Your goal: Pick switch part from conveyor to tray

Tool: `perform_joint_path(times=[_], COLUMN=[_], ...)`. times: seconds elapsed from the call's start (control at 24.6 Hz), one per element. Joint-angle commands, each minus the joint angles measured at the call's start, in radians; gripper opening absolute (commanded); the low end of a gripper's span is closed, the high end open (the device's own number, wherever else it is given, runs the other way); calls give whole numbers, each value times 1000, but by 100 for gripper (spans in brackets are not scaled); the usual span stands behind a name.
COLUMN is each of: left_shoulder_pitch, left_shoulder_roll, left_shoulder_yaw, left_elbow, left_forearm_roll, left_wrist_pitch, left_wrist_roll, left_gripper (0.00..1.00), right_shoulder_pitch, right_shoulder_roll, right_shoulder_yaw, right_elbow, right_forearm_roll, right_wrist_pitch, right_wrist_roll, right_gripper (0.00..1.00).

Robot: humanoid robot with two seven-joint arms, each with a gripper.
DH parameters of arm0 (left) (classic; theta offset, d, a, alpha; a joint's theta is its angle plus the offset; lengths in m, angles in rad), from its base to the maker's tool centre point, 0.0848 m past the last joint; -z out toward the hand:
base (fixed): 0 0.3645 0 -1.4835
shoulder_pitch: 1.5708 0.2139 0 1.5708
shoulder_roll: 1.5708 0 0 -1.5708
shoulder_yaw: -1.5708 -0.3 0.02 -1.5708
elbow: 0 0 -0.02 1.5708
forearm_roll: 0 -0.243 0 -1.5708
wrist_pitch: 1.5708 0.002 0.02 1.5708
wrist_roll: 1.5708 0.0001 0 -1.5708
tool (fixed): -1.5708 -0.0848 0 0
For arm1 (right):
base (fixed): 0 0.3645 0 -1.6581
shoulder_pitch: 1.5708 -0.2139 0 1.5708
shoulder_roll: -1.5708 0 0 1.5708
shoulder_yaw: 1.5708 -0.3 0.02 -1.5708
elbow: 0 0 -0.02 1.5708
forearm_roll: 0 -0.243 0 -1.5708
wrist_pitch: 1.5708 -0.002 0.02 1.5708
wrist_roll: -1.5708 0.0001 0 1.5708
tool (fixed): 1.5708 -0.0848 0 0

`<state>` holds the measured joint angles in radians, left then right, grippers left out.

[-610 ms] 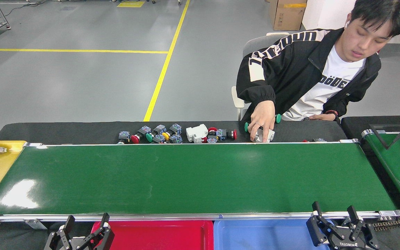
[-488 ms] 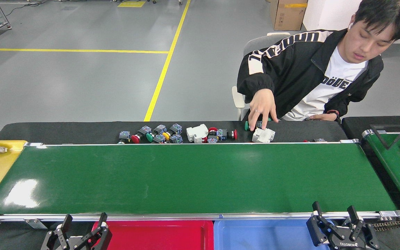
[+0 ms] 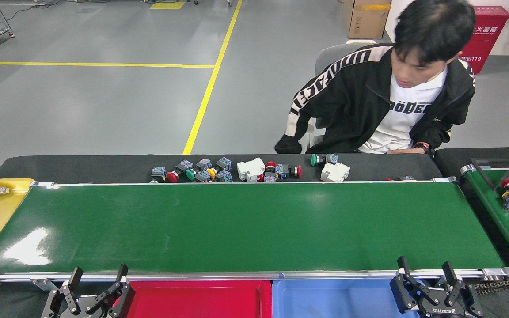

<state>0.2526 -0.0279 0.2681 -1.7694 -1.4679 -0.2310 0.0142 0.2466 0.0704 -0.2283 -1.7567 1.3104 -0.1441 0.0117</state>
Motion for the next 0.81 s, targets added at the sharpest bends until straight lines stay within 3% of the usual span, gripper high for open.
perform_joint_path(times=[0.0,0.24,0.53,0.77], left_shoulder_pitch=[-9,-21,-32,-23], left_shoulder_roll=[8,54,42,26], left_shoulder_yaw=[3,17,28,33], left_elbow=[-10,-10,-10,-12], left_forearm_roll=[6,11,15,20], left_wrist_pitch=[-5,-24,-31,-87], left_wrist_roll=[23,24,6,-163], left_gripper=[100,100,100,100], right_shoulder_pitch=[-10,-10,3,49], right_shoulder_roll=[0,-4,-27,-32], right_shoulder_yaw=[-3,-3,0,-2], right_elbow=[-14,-14,-14,-15], right_forearm_roll=[-2,-2,0,0], right_wrist_pitch=[-3,-9,-94,-180], right_wrist_roll=[-6,-6,-9,-25], right_gripper=[98,98,98,98])
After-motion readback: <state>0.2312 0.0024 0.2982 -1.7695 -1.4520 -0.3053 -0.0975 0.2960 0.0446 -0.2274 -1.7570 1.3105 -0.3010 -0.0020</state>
